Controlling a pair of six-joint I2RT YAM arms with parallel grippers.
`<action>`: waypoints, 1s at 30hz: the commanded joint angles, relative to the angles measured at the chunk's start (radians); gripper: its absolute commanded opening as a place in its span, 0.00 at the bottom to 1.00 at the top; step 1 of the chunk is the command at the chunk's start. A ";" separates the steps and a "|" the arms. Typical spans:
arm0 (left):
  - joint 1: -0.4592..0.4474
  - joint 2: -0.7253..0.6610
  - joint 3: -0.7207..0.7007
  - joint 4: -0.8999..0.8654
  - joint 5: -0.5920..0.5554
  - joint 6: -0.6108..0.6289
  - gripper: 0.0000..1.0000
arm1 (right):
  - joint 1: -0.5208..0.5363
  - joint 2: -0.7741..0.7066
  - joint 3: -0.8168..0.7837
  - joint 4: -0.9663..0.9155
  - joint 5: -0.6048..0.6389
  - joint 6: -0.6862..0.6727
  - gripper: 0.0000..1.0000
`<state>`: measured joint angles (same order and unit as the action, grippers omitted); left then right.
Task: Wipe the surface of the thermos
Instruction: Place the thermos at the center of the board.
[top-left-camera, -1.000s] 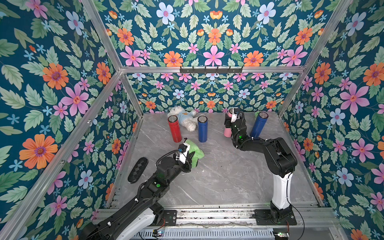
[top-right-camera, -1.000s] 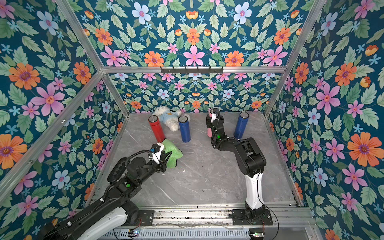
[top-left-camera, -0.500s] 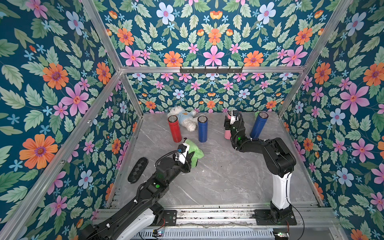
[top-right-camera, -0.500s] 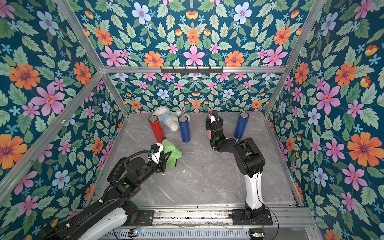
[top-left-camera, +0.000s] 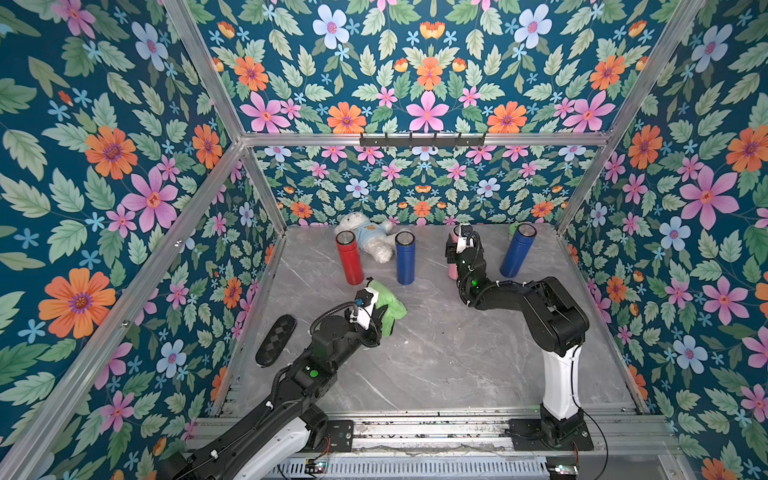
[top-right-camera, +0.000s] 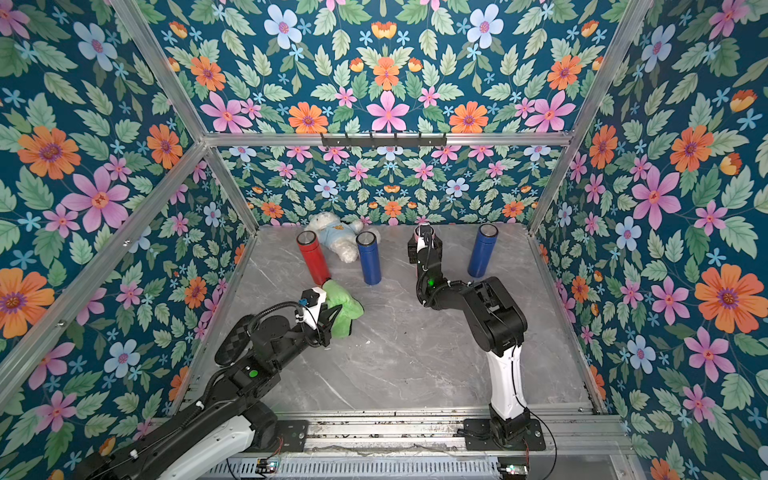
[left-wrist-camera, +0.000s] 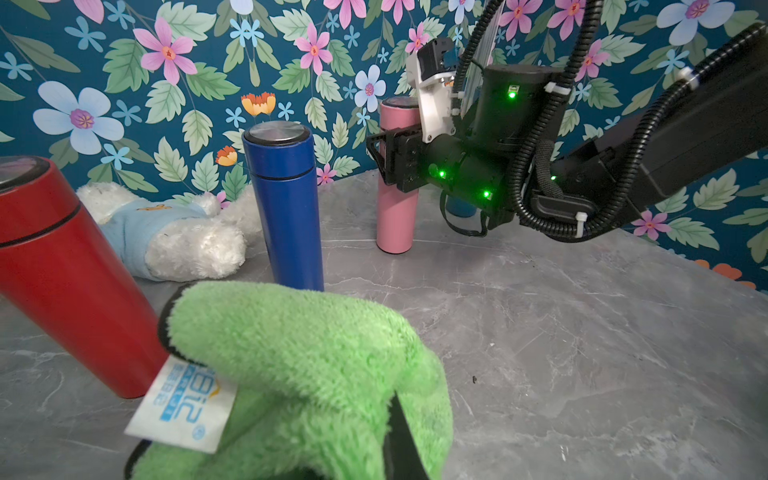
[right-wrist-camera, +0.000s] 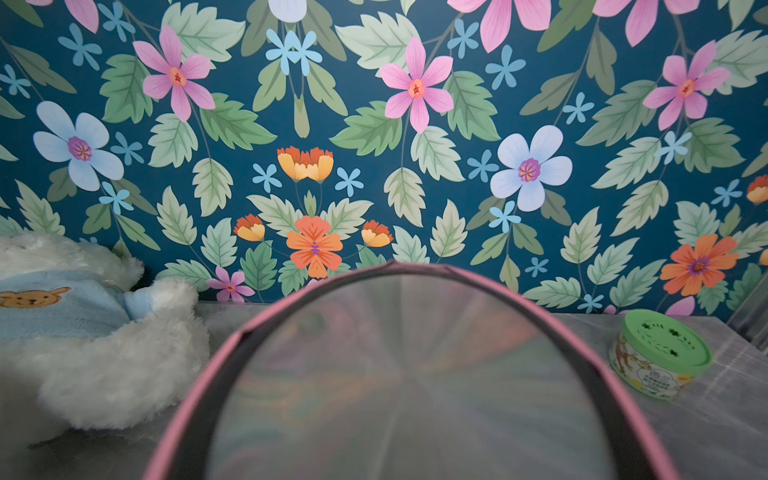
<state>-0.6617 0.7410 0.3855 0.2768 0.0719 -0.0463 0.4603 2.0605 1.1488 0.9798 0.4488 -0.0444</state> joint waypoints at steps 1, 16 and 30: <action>0.001 -0.003 0.003 0.012 -0.007 0.014 0.00 | 0.004 -0.010 -0.013 -0.080 -0.007 0.022 0.76; 0.001 -0.018 -0.003 0.002 -0.012 0.017 0.00 | 0.004 -0.071 -0.038 -0.081 -0.033 0.027 0.85; 0.001 -0.028 -0.002 0.007 -0.007 0.011 0.00 | 0.004 -0.390 -0.075 -0.377 -0.060 0.073 0.86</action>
<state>-0.6617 0.7166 0.3817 0.2737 0.0658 -0.0460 0.4637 1.7321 1.0676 0.7418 0.3992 -0.0151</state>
